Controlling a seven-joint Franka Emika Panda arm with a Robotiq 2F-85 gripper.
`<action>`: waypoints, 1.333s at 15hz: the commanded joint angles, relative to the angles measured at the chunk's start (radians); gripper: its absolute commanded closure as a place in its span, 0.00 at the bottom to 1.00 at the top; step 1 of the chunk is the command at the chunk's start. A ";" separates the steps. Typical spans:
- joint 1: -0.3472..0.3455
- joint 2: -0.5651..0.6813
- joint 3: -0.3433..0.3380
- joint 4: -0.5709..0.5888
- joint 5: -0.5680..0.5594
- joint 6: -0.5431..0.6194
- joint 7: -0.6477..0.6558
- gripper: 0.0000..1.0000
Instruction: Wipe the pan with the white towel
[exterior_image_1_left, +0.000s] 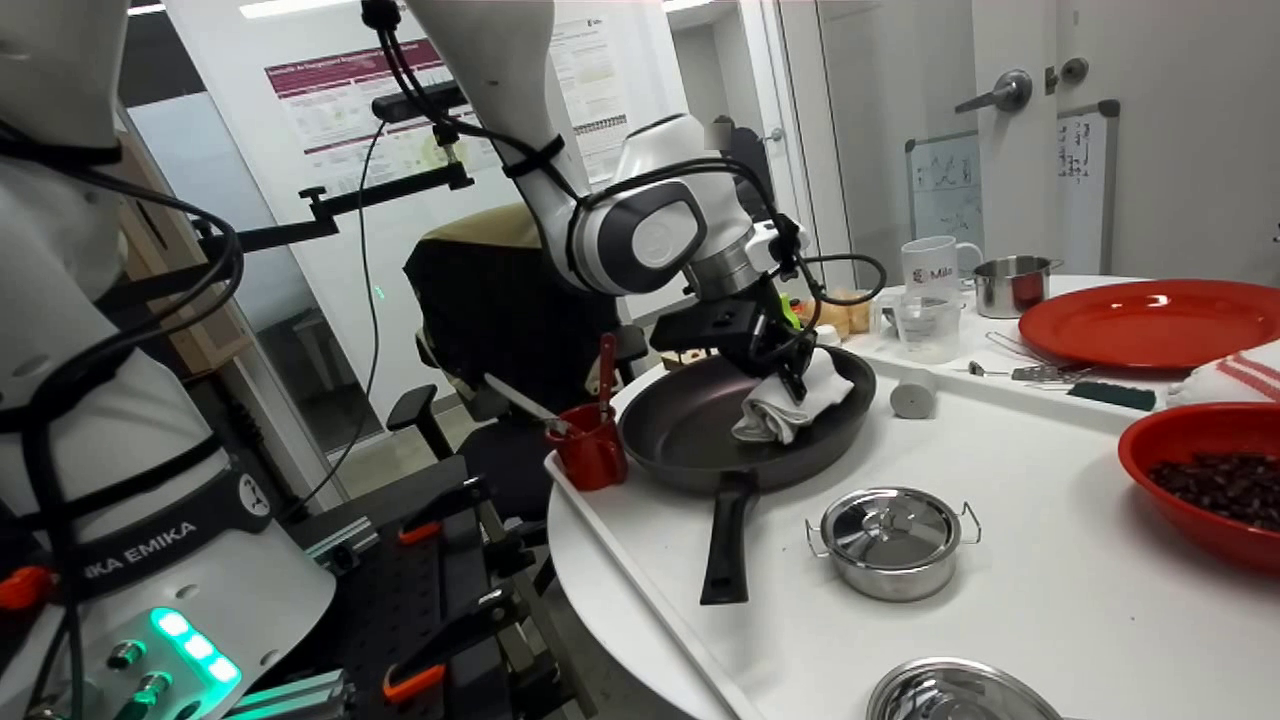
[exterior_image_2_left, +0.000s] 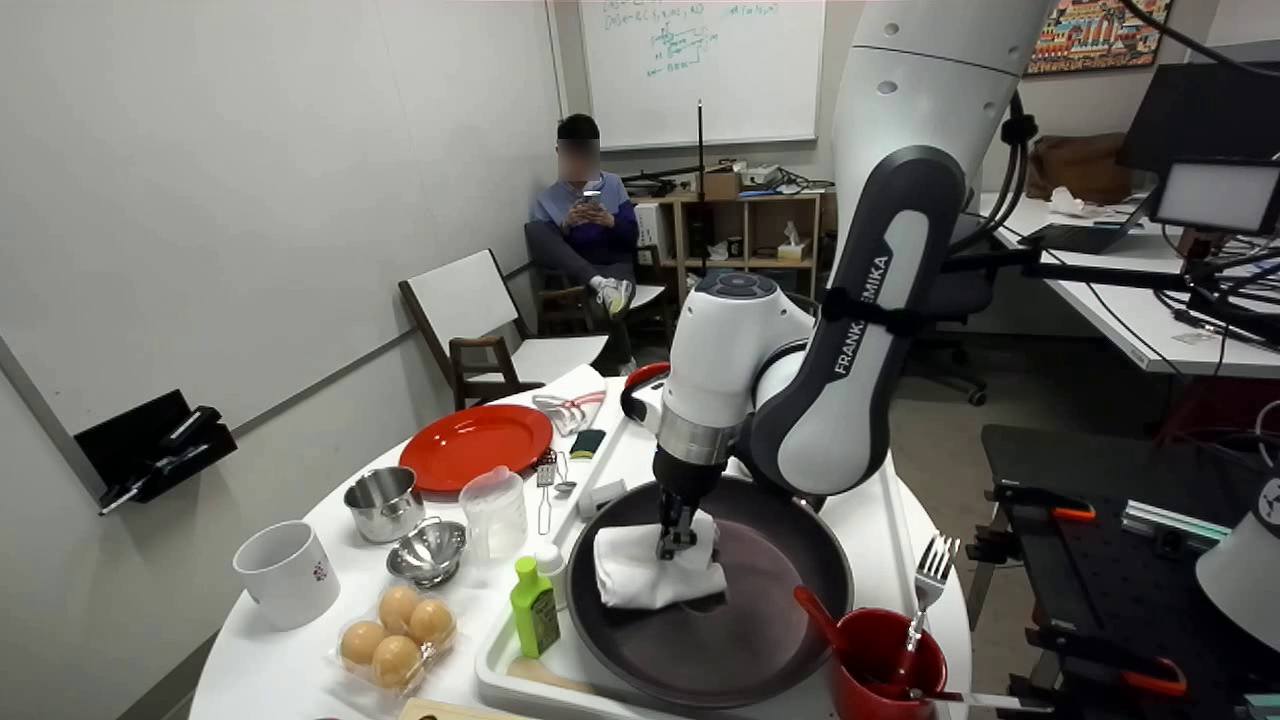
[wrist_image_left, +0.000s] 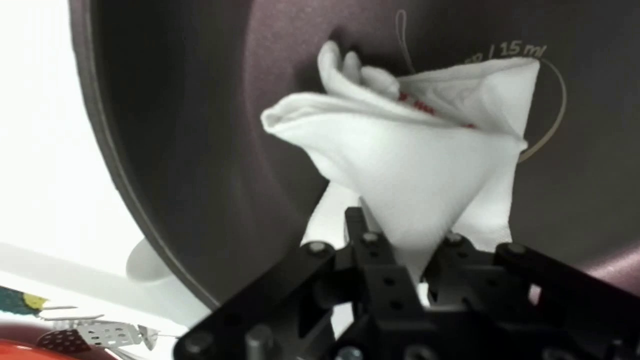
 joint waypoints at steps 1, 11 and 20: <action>0.006 0.005 -0.036 -0.004 -0.029 0.007 0.032 0.92; 0.032 -0.046 -0.136 -0.111 -0.061 0.040 0.016 0.92; 0.050 -0.152 -0.115 -0.318 -0.148 0.028 -0.027 0.92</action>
